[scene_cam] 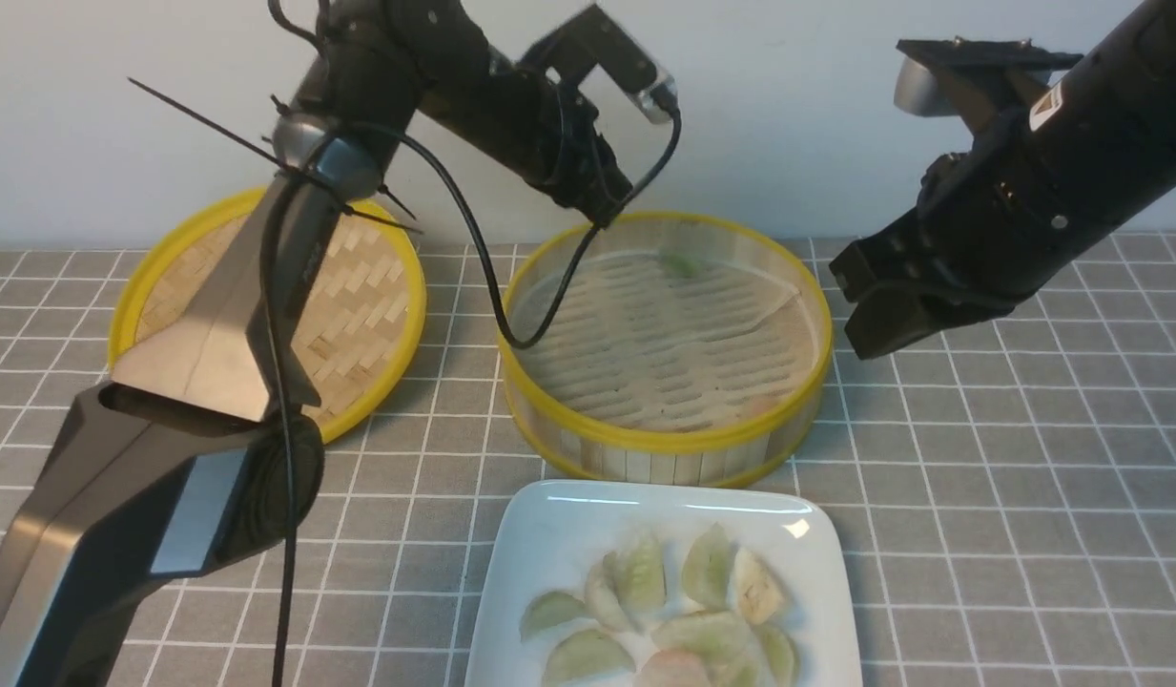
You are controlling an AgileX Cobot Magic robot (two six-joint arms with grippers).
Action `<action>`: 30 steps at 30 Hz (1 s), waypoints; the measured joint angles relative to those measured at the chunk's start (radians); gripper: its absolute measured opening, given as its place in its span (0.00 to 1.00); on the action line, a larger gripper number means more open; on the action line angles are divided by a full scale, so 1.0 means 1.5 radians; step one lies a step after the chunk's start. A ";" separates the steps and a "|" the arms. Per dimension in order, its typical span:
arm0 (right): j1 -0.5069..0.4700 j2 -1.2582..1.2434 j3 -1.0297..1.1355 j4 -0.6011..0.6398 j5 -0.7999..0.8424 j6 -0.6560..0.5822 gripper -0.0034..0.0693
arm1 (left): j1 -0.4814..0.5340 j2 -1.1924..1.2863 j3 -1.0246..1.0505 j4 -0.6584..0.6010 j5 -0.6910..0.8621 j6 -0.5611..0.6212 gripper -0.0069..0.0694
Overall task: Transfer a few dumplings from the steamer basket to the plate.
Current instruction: Use the right arm to grab a dumpling from inside the steamer
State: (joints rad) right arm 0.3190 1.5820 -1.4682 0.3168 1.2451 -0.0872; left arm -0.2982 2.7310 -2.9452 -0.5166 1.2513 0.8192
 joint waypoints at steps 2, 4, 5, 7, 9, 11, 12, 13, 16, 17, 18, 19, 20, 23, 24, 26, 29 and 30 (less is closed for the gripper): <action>0.000 0.000 0.000 0.003 0.000 0.000 0.03 | 0.000 0.018 0.000 -0.001 0.000 0.002 0.09; 0.000 0.000 0.000 0.005 0.000 -0.004 0.03 | 0.000 0.036 0.002 0.003 0.000 -0.020 0.10; 0.000 0.000 0.000 0.005 0.000 -0.006 0.03 | 0.000 0.037 0.004 0.008 0.000 -0.036 0.10; 0.000 0.000 0.000 0.003 0.000 -0.011 0.03 | 0.000 0.034 0.005 0.025 0.000 -0.108 0.10; 0.000 0.000 0.000 -0.002 -0.006 -0.012 0.03 | 0.000 0.029 0.006 0.042 0.000 -0.158 0.10; 0.000 0.000 0.000 -0.012 -0.050 0.004 0.03 | 0.000 0.014 0.006 0.075 0.000 -0.225 0.10; -0.002 0.003 -0.002 -0.021 -0.079 0.019 0.03 | 0.000 0.001 0.007 0.093 0.001 -0.250 0.10; -0.004 0.007 -0.006 -0.025 -0.089 0.023 0.03 | 0.000 -0.010 0.009 0.103 0.002 -0.260 0.10; -0.021 0.047 -0.052 -0.035 -0.104 0.031 0.03 | 0.002 -0.062 0.051 0.115 0.001 -0.280 0.10; -0.033 0.088 -0.099 -0.038 -0.098 0.030 0.03 | 0.002 -0.105 0.106 0.119 0.001 -0.285 0.10; -0.034 0.094 -0.106 -0.038 -0.096 0.029 0.03 | 0.002 -0.110 0.106 0.119 0.001 -0.285 0.10; -0.040 0.135 -0.155 -0.040 -0.086 0.023 0.03 | 0.001 -0.151 0.158 0.124 0.001 -0.287 0.10; -0.041 0.172 -0.199 -0.040 -0.072 0.014 0.03 | 0.001 -0.188 0.209 0.127 0.001 -0.295 0.10; -0.041 0.257 -0.301 -0.040 -0.046 0.000 0.03 | 0.001 -0.271 0.324 0.142 0.000 -0.317 0.10; -0.041 0.281 -0.329 -0.040 -0.036 0.000 0.03 | 0.001 -0.305 0.368 0.149 0.000 -0.327 0.10; -0.041 0.332 -0.388 -0.040 -0.023 -0.002 0.03 | 0.001 -0.377 0.453 0.162 0.000 -0.344 0.10; -0.041 0.413 -0.474 -0.040 -0.015 -0.002 0.03 | 0.001 -0.481 0.560 0.176 0.000 -0.356 0.10; -0.041 0.439 -0.499 -0.040 -0.016 -0.002 0.03 | 0.001 -0.509 0.587 0.178 0.000 -0.358 0.10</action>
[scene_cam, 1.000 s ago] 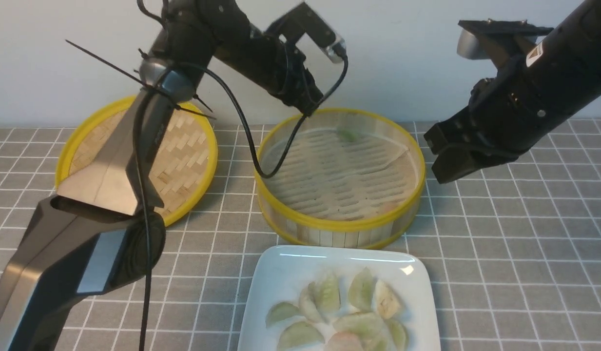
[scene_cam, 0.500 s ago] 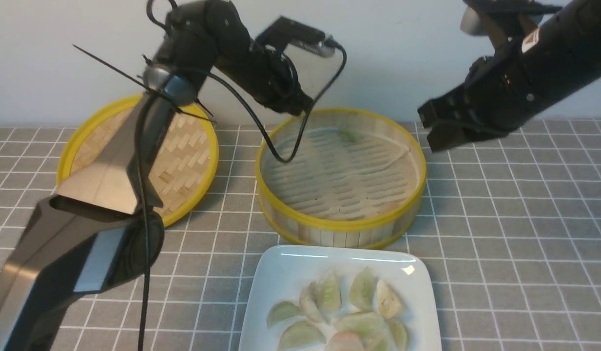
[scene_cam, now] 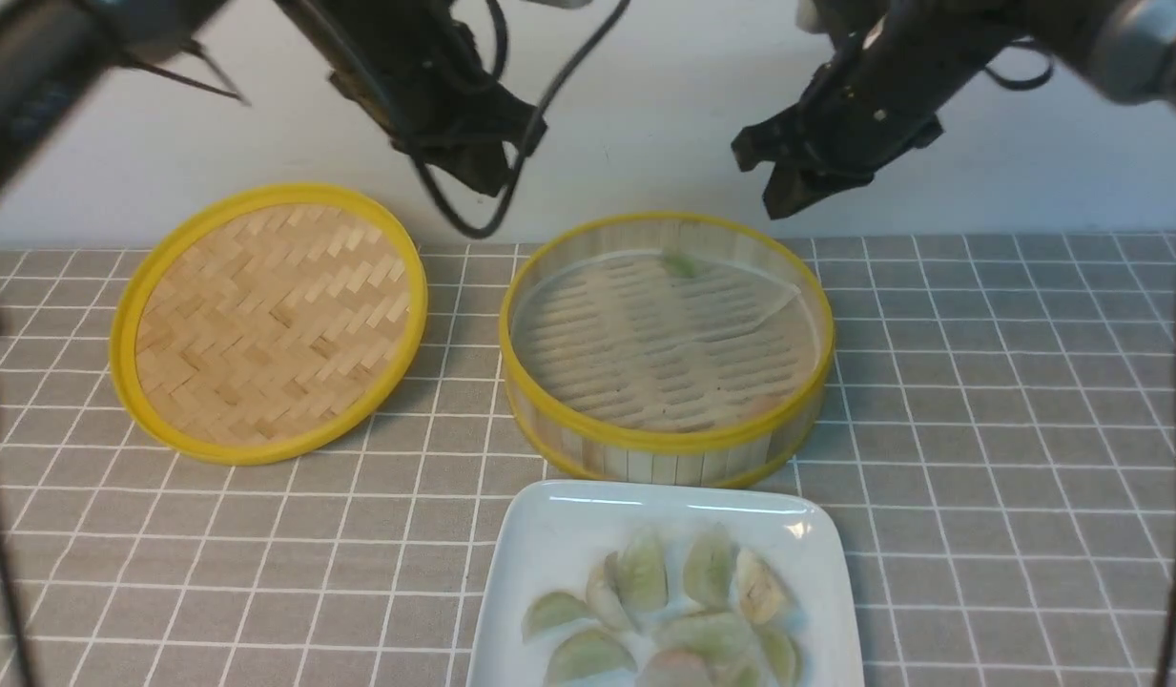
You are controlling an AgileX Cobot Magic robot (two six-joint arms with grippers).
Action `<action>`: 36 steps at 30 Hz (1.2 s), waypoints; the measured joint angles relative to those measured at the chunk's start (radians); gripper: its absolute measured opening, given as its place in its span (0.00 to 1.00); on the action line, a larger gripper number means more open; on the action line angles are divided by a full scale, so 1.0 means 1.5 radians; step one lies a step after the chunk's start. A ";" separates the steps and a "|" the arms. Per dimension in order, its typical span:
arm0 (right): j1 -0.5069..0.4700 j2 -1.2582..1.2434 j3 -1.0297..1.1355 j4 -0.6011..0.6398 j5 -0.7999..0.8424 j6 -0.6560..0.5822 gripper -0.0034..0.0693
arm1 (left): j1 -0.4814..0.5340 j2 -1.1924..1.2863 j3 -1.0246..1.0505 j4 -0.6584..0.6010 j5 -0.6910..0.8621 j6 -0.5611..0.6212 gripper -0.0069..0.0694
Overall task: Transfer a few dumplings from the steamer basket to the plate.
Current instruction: Use the right arm to grab a dumpling from inside the steamer
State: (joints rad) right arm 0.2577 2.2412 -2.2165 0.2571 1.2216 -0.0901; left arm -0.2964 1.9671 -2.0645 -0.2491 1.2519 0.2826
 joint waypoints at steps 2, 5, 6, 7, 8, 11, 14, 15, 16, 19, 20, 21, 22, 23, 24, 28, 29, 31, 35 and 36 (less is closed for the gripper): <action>0.000 0.050 -0.048 0.009 -0.001 -0.005 0.05 | 0.000 -0.074 0.066 0.002 0.000 -0.004 0.10; 0.000 0.113 -0.108 0.028 -0.005 -0.029 0.11 | 0.000 -0.155 0.130 0.005 0.000 -0.009 0.10; 0.000 0.141 -0.133 0.042 -0.006 -0.038 0.15 | 0.000 -0.185 0.152 0.006 0.000 -0.009 0.10; 0.000 0.159 -0.149 0.051 -0.007 -0.044 0.18 | 0.000 -0.198 0.161 0.006 0.000 -0.011 0.10; 0.000 0.181 -0.167 0.063 -0.014 -0.054 0.23 | 0.000 -0.223 0.177 0.006 0.001 -0.012 0.10; 0.000 0.234 -0.213 0.079 -0.038 -0.068 0.36 | 0.000 -0.271 0.204 0.006 0.001 -0.013 0.10; 0.000 0.260 -0.236 0.074 -0.058 -0.071 0.46 | 0.000 -0.306 0.221 0.006 0.001 -0.013 0.10; 0.000 0.267 -0.242 0.068 -0.063 -0.072 0.51 | 0.000 -0.316 0.226 0.006 0.002 -0.014 0.10; 0.000 0.267 -0.242 0.068 -0.063 -0.072 0.51 | 0.000 -0.319 0.227 0.006 0.002 -0.014 0.10; 0.000 0.273 -0.245 0.067 -0.090 -0.081 0.56 | 0.000 -0.340 0.231 0.005 0.002 -0.014 0.10; 0.001 0.275 -0.245 0.072 -0.099 -0.087 0.57 | 0.000 -0.342 0.231 0.003 0.002 -0.014 0.10; 0.001 0.279 -0.246 0.078 -0.104 -0.090 0.57 | 0.000 -0.344 0.231 0.002 0.002 -0.014 0.10; 0.001 0.281 -0.247 0.085 -0.111 -0.097 0.57 | 0.000 -0.344 0.231 0.001 0.002 -0.014 0.10; 0.001 0.287 -0.247 0.096 -0.116 -0.106 0.57 | 0.000 -0.344 0.231 0.000 0.002 -0.014 0.10; 0.001 0.292 -0.247 0.104 -0.118 -0.115 0.57 | 0.000 -0.344 0.231 0.000 0.002 -0.014 0.10; 0.001 0.305 -0.247 0.121 -0.129 -0.135 0.57 | 0.000 -0.344 0.231 -0.007 0.002 -0.014 0.10; 0.001 0.307 -0.247 0.123 -0.132 -0.138 0.56 | 0.000 -0.344 0.231 -0.010 0.002 -0.014 0.10; 0.001 0.308 -0.248 0.117 -0.135 -0.139 0.51 | 0.000 -0.344 0.231 -0.012 0.002 -0.014 0.10; 0.001 0.308 -0.248 0.100 -0.138 -0.139 0.28 | 0.000 -0.344 0.231 -0.014 0.002 -0.014 0.10; 0.001 0.303 -0.248 0.095 -0.131 -0.138 0.24 | 0.000 -0.344 0.231 -0.014 0.002 -0.014 0.10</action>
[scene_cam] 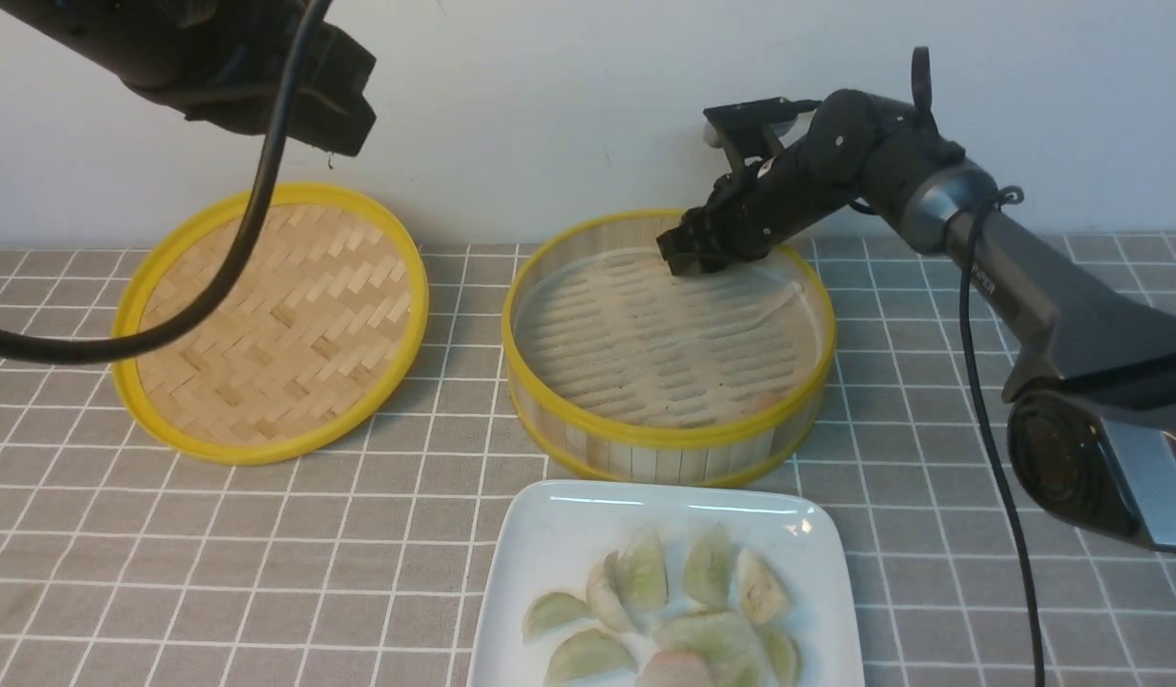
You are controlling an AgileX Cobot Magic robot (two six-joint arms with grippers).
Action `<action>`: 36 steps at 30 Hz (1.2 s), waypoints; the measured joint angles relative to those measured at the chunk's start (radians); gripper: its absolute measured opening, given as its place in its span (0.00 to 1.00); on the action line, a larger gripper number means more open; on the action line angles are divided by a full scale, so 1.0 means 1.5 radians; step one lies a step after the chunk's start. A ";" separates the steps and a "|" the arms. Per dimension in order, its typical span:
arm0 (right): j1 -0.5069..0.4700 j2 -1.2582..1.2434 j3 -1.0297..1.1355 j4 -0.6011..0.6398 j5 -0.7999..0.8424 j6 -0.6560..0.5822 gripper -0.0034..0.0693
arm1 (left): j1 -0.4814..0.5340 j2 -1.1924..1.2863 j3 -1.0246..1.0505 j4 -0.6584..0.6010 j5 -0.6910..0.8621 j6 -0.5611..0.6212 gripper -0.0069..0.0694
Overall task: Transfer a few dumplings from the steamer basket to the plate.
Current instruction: Use the right arm to grab a dumpling from inside the steamer, then use the right arm to put the dumpling into the plate
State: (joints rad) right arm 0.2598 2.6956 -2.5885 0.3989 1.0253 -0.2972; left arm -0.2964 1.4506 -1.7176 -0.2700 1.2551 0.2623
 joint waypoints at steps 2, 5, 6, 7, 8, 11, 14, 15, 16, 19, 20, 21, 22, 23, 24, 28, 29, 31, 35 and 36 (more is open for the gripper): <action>-0.001 -0.020 -0.003 -0.023 0.059 0.010 0.24 | 0.000 0.000 0.000 0.000 0.000 0.000 0.10; -0.001 -0.054 -0.018 -0.043 0.134 0.027 0.24 | 0.000 0.000 0.000 0.000 0.000 0.000 0.10; -0.001 -0.057 -0.020 -0.043 0.134 0.028 0.24 | 0.000 0.000 0.000 0.000 0.000 0.000 0.10; -0.001 -0.083 -0.027 -0.045 0.146 0.044 0.24 | 0.000 0.000 0.000 0.000 0.000 0.000 0.10; -0.001 -0.104 -0.031 -0.046 0.148 0.060 0.24 | 0.000 0.000 0.000 -0.002 0.000 0.000 0.10; -0.001 -0.162 -0.028 -0.042 0.148 0.101 0.24 | 0.000 -0.004 0.000 -0.002 0.000 0.000 0.10; -0.001 -0.217 0.020 -0.034 0.148 0.122 0.24 | 0.000 -0.012 0.000 -0.001 0.000 0.000 0.10; 0.001 -0.272 0.095 -0.031 0.148 0.124 0.24 | 0.000 -0.020 0.000 -0.001 0.000 0.000 0.10; 0.003 -0.315 0.157 -0.030 0.148 0.123 0.24 | 0.000 -0.026 0.000 -0.001 0.000 0.000 0.10; 0.017 -0.439 0.340 -0.031 0.146 0.106 0.24 | 0.000 -0.046 0.000 -0.006 0.000 -0.002 0.10; 0.035 -0.543 0.471 -0.025 0.146 0.089 0.24 | 0.000 -0.060 0.000 -0.020 0.001 -0.004 0.10; 0.040 -0.555 0.504 -0.022 0.145 0.085 0.24 | 0.000 -0.062 0.000 -0.022 0.001 -0.004 0.10; 0.049 -0.591 0.553 -0.017 0.144 0.080 0.24 | 0.000 -0.068 0.000 -0.032 0.001 -0.005 0.10; 0.077 -0.683 0.668 -0.006 0.127 0.071 0.24 | 0.000 -0.078 0.000 -0.053 0.002 -0.005 0.10; 0.101 -0.746 0.778 0.005 0.087 0.068 0.24 | 0.000 -0.084 0.000 -0.069 0.002 -0.005 0.10; 0.163 -0.879 1.013 0.017 -0.093 0.063 0.24 | -0.001 -0.099 0.000 -0.113 0.002 0.002 0.10; 0.172 -0.898 1.059 0.020 -0.133 0.063 0.24 | -0.001 -0.101 0.000 -0.119 0.002 0.005 0.10; 0.178 -0.911 1.104 0.027 -0.164 0.063 0.24 | -0.001 -0.102 0.000 -0.126 0.002 0.008 0.10; 0.180 -0.880 1.137 0.066 -0.209 0.053 0.24 | -0.001 -0.103 0.000 -0.129 0.003 0.012 0.10; 0.181 -0.862 1.137 0.080 -0.212 0.044 0.24 | -0.001 -0.103 0.000 -0.129 0.003 0.012 0.10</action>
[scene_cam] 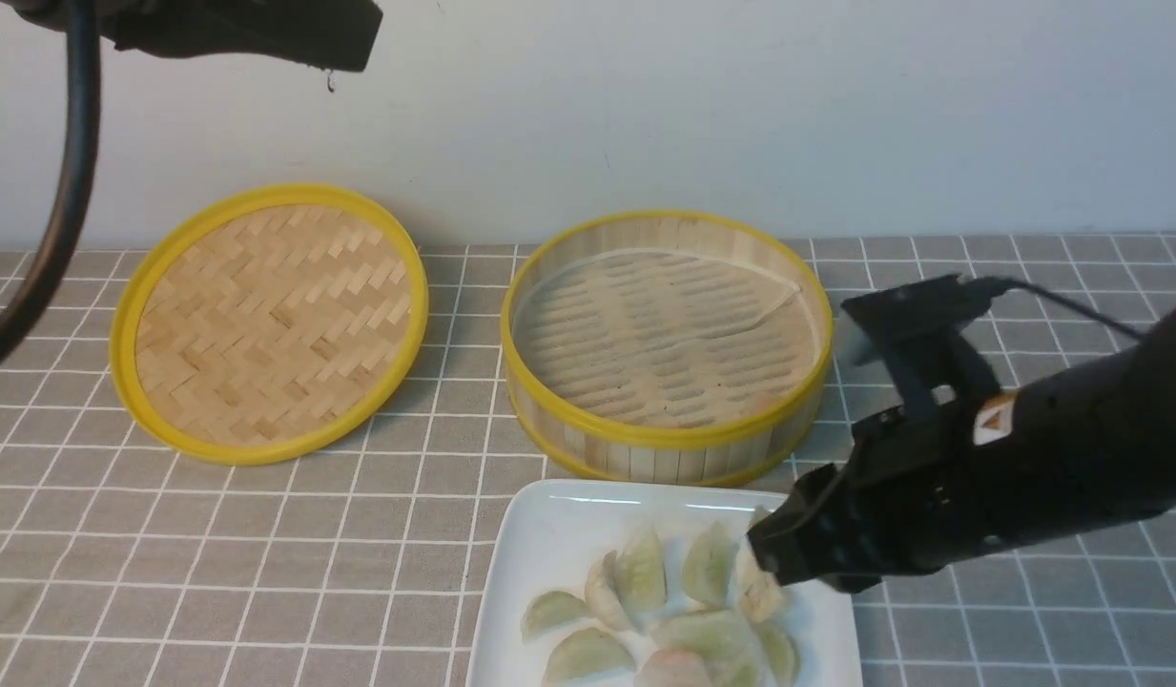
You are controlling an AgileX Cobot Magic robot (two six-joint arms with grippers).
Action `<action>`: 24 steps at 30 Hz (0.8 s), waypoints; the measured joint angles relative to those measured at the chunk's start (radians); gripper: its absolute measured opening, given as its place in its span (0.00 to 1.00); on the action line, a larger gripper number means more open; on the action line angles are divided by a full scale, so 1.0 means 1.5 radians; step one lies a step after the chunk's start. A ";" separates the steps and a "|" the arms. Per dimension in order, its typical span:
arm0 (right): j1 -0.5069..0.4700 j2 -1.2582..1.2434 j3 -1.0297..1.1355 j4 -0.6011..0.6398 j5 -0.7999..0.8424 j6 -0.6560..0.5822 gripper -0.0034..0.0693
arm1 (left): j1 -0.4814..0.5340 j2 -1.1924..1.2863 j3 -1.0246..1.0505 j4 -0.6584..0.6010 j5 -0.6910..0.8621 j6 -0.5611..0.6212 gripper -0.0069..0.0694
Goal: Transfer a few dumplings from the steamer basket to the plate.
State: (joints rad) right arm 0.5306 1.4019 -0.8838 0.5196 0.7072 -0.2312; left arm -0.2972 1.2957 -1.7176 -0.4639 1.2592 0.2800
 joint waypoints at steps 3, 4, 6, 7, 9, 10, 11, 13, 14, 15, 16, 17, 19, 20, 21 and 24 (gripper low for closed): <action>0.003 0.059 0.000 0.027 -0.005 -0.036 0.27 | 0.000 0.000 0.000 -0.001 0.000 0.006 0.10; 0.004 0.071 0.000 0.030 -0.005 -0.040 0.29 | 0.000 0.000 0.000 -0.001 0.000 0.008 0.10; 0.004 0.109 0.000 0.051 0.001 -0.047 0.39 | 0.000 0.000 0.000 -0.001 0.000 0.011 0.10; 0.004 0.115 0.000 0.059 0.003 -0.047 0.41 | 0.000 0.000 0.000 -0.001 0.000 0.011 0.10; 0.004 0.117 0.000 0.090 0.014 -0.046 0.51 | 0.000 0.000 0.000 -0.001 0.000 0.011 0.10; 0.004 0.115 -0.001 0.101 0.017 -0.047 0.55 | 0.000 0.000 0.000 -0.001 0.000 0.011 0.10; 0.004 0.113 -0.001 0.106 0.016 -0.047 0.56 | 0.000 0.000 0.000 -0.001 0.000 0.011 0.10; 0.004 0.108 -0.008 0.107 0.022 -0.050 0.61 | 0.000 0.000 0.000 -0.001 0.000 0.011 0.10; 0.003 0.103 -0.014 0.100 0.029 -0.051 0.61 | 0.000 0.000 0.000 -0.001 0.000 0.011 0.10; 0.002 0.094 -0.023 0.092 0.039 -0.049 0.61 | 0.000 0.000 0.000 0.000 0.000 0.011 0.10; 0.001 0.088 -0.027 0.091 0.041 -0.048 0.61 | 0.000 0.000 0.000 0.001 0.000 0.011 0.10; -0.003 0.071 -0.038 0.084 0.056 -0.039 0.58 | 0.000 -0.001 0.000 0.001 0.000 0.011 0.10; -0.009 -0.004 -0.060 0.058 0.072 -0.017 0.46 | 0.000 -0.008 0.000 0.004 0.000 0.011 0.10; -0.009 -0.042 -0.068 0.047 0.075 -0.005 0.39 | 0.000 -0.013 0.000 0.004 0.000 0.011 0.10; -0.009 -0.077 -0.073 0.038 0.075 0.004 0.35 | 0.000 -0.018 0.000 0.004 0.000 0.011 0.10; -0.009 -0.204 -0.077 0.006 0.060 0.039 0.16 | 0.000 -0.048 0.000 0.010 0.000 0.010 0.10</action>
State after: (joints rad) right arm 0.5170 1.0957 -0.9996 0.5285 0.7973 -0.1724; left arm -0.2972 1.2242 -1.7176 -0.4485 1.2592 0.2955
